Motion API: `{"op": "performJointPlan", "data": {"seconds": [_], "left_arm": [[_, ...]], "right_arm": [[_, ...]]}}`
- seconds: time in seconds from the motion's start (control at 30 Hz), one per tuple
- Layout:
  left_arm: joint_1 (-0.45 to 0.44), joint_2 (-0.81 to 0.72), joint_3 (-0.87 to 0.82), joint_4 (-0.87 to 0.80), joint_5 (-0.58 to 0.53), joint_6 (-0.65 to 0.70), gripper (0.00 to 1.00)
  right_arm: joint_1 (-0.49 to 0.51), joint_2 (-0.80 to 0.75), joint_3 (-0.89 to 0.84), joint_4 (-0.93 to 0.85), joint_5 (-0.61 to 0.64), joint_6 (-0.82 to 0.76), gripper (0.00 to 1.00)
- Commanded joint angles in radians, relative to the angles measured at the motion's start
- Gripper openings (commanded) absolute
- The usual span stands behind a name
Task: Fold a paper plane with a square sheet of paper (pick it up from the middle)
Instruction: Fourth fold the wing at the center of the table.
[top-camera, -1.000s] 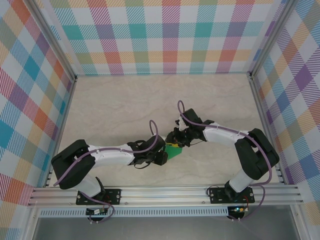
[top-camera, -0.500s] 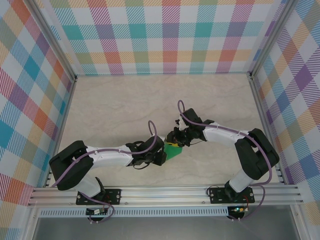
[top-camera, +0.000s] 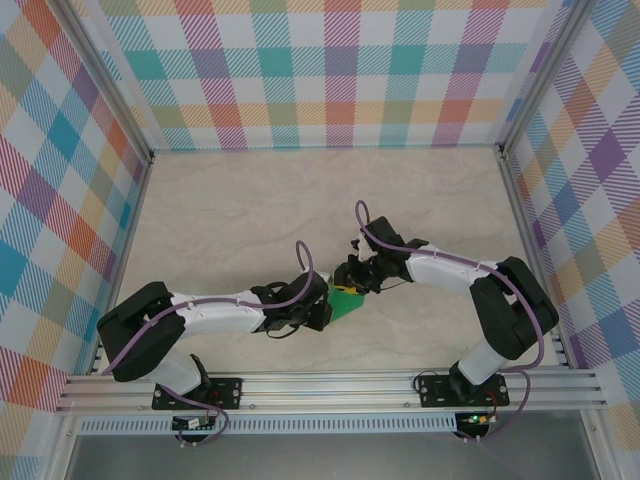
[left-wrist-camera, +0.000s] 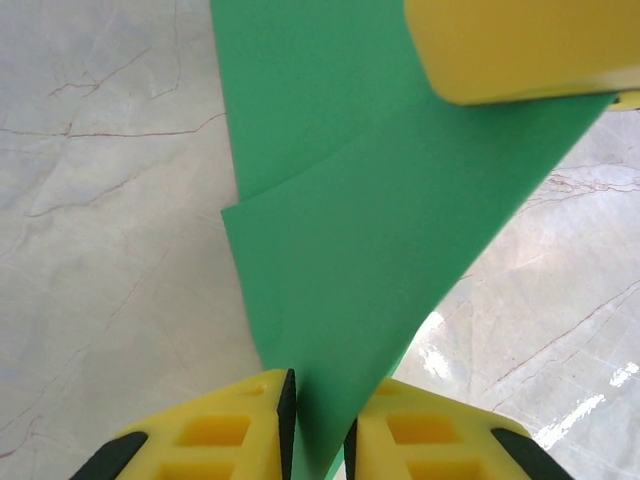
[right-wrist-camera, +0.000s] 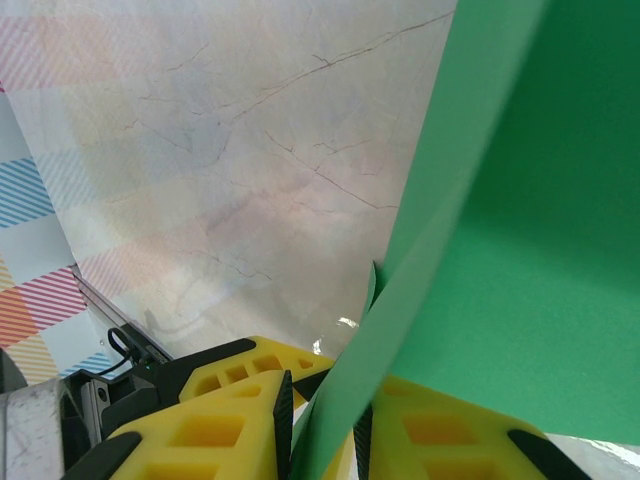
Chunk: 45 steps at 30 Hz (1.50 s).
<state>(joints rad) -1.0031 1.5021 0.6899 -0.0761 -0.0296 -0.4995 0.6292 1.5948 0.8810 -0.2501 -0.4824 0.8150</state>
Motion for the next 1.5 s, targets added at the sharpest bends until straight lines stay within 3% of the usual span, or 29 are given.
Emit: {"op": "performJointPlan", "data": {"seconds": [0.0,0.37,0.83,1.13,1.47], "left_arm": [[-0.014,-0.023,0.003,-0.01,-0.017,0.014,0.2],[-0.012,-0.014,0.0,-0.004,0.006,0.01,0.04],[0.035,0.03,-0.012,0.052,0.152,0.015,0.07],[0.063,0.044,-0.032,0.084,0.215,0.013,0.07],[0.076,0.086,-0.035,0.111,0.256,0.01,0.07]], "right_arm": [[0.006,0.014,0.029,-0.017,0.005,-0.001,0.25],[0.006,0.004,0.022,-0.028,0.02,-0.005,0.27],[-0.014,-0.167,-0.046,-0.086,0.088,-0.019,0.48],[0.004,-0.126,-0.075,0.049,-0.066,-0.006,0.26],[0.018,-0.01,-0.063,0.148,-0.067,0.05,0.21]]}}
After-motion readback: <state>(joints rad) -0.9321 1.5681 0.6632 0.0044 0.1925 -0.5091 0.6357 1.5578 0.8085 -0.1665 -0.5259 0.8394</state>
